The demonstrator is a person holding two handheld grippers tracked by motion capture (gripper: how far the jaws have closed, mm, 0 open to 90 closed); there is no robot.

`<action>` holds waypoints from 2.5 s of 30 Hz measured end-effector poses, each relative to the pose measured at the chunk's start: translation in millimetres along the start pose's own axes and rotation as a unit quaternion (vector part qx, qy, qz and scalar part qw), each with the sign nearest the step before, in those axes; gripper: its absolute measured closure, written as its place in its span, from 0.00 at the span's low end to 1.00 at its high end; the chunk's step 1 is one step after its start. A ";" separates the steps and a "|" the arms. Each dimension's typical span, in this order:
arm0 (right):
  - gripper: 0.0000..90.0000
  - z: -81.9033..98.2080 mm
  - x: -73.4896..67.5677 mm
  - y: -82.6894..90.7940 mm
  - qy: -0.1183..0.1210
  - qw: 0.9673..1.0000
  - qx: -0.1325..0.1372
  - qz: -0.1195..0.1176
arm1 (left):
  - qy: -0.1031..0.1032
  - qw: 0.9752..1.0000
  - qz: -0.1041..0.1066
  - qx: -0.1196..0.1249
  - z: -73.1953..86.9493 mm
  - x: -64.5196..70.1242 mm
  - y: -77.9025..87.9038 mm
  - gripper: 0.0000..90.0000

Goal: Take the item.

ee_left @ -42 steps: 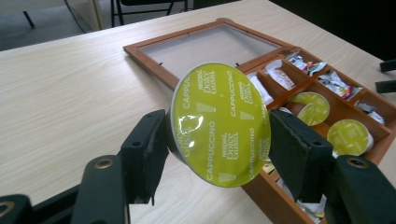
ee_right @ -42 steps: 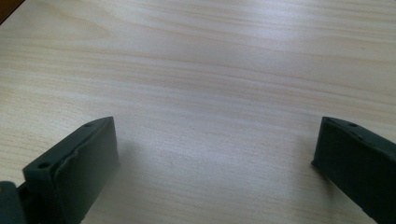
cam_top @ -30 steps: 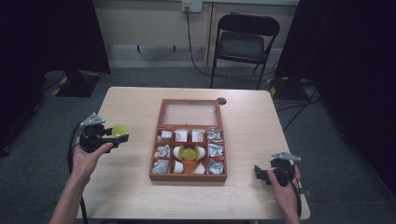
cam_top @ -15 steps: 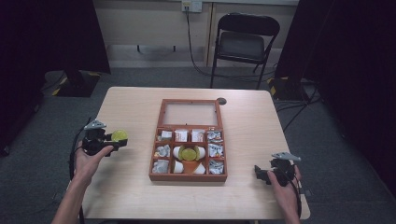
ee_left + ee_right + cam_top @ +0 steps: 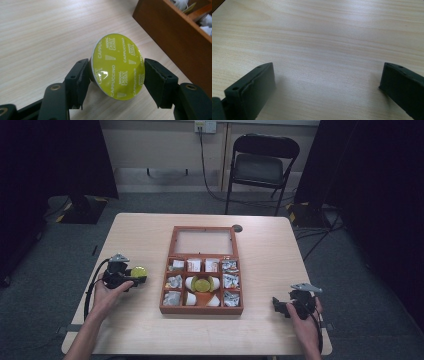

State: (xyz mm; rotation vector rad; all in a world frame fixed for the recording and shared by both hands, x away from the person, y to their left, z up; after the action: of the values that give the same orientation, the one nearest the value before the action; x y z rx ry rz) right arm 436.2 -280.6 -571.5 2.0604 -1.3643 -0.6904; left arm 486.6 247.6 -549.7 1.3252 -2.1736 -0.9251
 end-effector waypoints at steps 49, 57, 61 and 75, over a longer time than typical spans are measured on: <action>0.00 -0.1 0.0 -0.1 0.000 1.000 0.000 0.000 | 0.015 0.999 -0.018 0.025 -3.9 -8.5 20.0 0.19; 0.00 -0.1 0.0 -0.1 0.000 1.000 0.000 0.000 | 0.013 0.998 -0.024 0.052 -8.2 -5.6 42.1 0.18; 0.00 -0.1 0.0 0.0 0.000 1.000 0.000 0.000 | 0.004 0.998 -0.034 0.049 -1.6 -3.9 51.5 0.18; 0.00 0.0 0.0 0.0 0.000 1.000 0.000 0.000 | 0.039 0.997 -0.068 0.025 46.4 -24.6 71.0 0.19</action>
State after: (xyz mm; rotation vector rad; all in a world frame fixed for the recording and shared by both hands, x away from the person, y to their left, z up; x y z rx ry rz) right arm 436.3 -280.6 -571.5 2.0606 -1.3643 -0.6910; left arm 424.3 307.1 -530.2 1.5219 -2.0815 -0.8595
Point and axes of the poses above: each handheld gripper's, and its own axes: y roughly backward along the jaws, z roughly out of its underside, x roughly to its right, the point moved 10 cm from there along -y, roughly forward along the jaws, and after that the axes turned 10 degrees about -z, right-handed, at the moved point
